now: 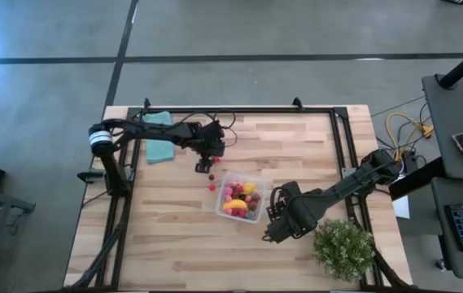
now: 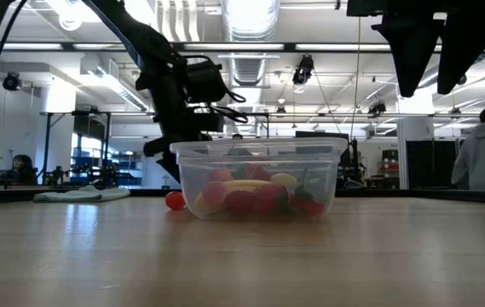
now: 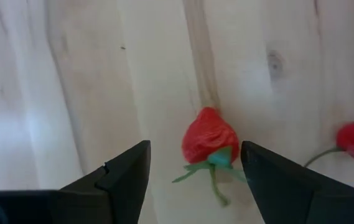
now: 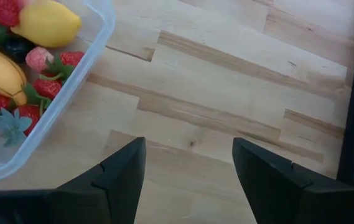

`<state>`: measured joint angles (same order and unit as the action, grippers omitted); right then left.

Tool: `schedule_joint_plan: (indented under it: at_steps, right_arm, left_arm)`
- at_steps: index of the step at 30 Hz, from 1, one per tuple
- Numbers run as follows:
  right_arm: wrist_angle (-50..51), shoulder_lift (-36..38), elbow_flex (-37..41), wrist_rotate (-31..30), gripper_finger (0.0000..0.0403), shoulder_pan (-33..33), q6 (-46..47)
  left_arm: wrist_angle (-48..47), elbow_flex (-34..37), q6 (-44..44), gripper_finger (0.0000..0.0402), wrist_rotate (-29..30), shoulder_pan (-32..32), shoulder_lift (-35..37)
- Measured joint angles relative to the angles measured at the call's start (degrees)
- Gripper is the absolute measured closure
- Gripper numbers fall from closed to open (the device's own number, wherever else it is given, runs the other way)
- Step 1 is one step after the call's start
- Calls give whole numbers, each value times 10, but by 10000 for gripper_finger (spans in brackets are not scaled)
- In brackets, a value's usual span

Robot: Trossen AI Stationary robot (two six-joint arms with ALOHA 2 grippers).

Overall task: Pick and placing Produce into tupperware
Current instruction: Put the red strawberry into the transparent container

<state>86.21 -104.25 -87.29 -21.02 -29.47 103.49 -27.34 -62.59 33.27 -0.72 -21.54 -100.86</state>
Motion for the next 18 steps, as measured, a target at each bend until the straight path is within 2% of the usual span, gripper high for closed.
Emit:
schedule_joint_plan:
  at_steps: [9,18]
  right_arm:
    - [0,0,0,0,170,0,0]
    - [0,0,1,0,170,0,0]
  left_arm:
    - [-1,0,0,167,-5,0,-27]
    - [-1,-1,0,167,-6,0,-25]
